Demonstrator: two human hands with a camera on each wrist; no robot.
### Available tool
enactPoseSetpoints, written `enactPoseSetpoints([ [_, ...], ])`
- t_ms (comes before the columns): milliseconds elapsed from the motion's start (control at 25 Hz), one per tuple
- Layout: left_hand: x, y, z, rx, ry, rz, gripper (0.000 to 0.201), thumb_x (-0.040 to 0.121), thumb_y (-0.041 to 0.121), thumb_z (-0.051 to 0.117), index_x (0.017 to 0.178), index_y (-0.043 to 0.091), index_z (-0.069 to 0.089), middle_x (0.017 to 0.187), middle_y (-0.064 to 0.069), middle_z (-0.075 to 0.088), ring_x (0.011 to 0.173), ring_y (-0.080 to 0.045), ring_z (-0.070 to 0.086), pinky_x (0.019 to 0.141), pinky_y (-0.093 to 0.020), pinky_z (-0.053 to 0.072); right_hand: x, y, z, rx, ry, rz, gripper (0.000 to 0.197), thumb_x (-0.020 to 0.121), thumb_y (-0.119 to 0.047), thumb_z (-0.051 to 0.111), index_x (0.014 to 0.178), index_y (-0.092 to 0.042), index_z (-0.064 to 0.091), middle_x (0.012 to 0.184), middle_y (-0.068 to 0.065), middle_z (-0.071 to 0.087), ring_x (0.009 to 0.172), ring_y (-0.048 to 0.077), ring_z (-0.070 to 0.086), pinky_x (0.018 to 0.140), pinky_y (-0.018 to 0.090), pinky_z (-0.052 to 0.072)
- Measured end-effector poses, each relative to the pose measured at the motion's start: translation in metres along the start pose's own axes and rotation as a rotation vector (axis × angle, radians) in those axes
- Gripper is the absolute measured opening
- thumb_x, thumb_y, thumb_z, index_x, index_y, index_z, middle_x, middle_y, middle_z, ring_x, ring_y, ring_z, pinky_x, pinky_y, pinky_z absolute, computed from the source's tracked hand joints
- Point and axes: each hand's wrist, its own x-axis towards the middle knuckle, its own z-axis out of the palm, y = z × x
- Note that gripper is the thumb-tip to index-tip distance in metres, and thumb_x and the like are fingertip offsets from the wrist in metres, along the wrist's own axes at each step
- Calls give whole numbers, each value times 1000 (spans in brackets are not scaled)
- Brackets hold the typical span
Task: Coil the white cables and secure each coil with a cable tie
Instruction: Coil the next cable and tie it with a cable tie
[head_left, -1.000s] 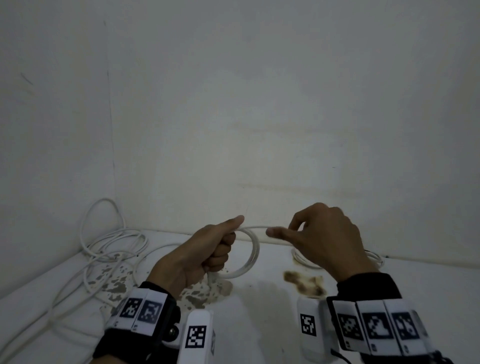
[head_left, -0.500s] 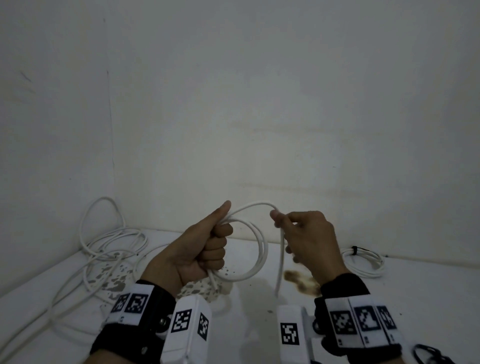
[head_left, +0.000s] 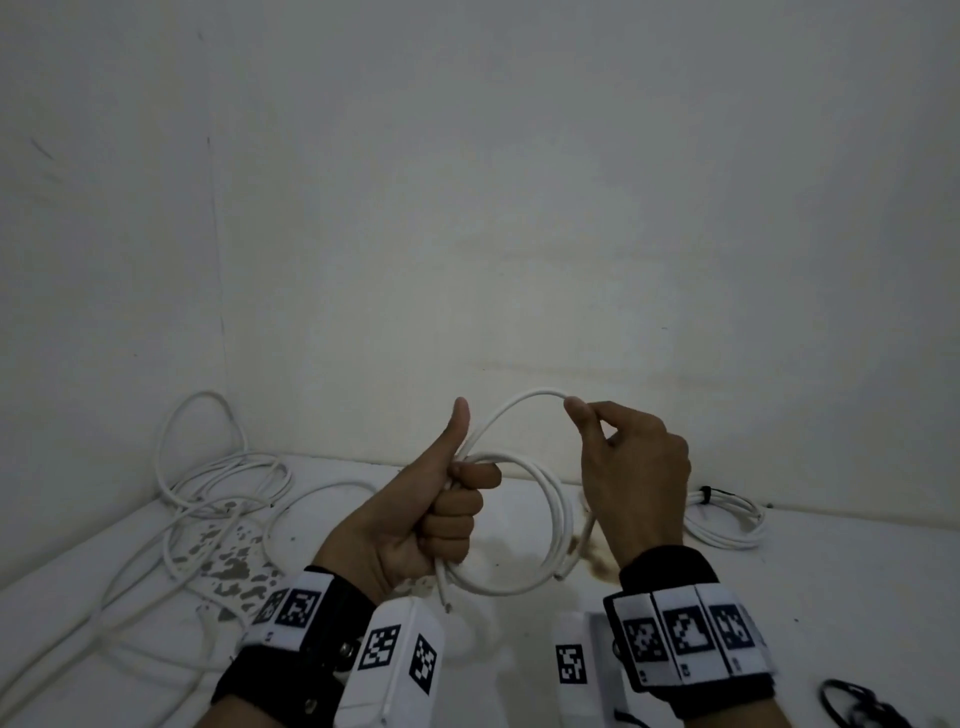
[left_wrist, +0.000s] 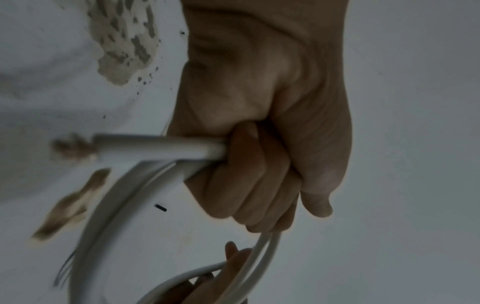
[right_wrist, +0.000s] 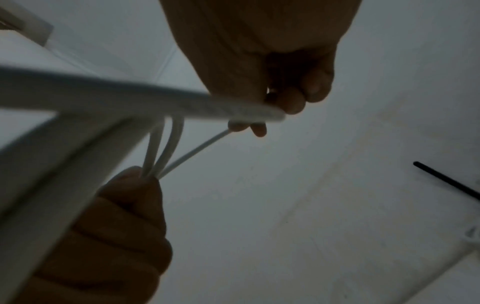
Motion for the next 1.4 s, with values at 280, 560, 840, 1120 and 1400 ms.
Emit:
enactPoseSetpoints([
  [280, -7, 4, -2, 231, 330, 33, 61, 80, 80, 32, 55, 24, 29, 41, 10, 15, 31, -4, 9, 35, -14, 9, 5, -6, 5, 88, -152, -92, 39, 101, -44, 48, 78, -16, 62, 54, 4, 62, 55, 23, 66, 54, 34, 50],
  [560, -8, 3, -14, 292, 489, 62, 59, 87, 75, 34, 56, 24, 31, 50, 8, 11, 39, -7, 6, 35, -17, 8, -2, -4, 4, 536, -455, 457, 45, 102, -44, 48, 76, -7, 54, 53, 3, 53, 47, 27, 61, 52, 37, 57],
  [840, 2, 6, -21, 40, 602, 212, 56, 93, 67, 35, 59, 23, 29, 41, 8, 17, 28, -5, 13, 31, -12, 12, -5, -19, 5, 772, -721, 558, 27, 93, -32, 67, 94, -7, 59, 82, 18, 64, 70, 26, 66, 64, 35, 59],
  [1120, 2, 6, -26, 19, 634, 249, 56, 94, 65, 36, 58, 23, 32, 42, 8, 17, 29, -5, 13, 32, -12, 11, -15, -23, 16, 798, -745, 584, 31, 90, 12, 60, 116, -4, 56, 79, 22, 67, 68, 29, 68, 68, 36, 60],
  [1400, -9, 15, -30, 23, 554, 196, 59, 94, 63, 39, 51, 24, 32, 40, 9, 16, 27, -5, 13, 30, -13, 11, -14, -35, 15, 1148, -977, 796, 27, 88, 8, 49, 112, -5, 53, 71, 14, 54, 52, 23, 55, 70, 39, 55],
])
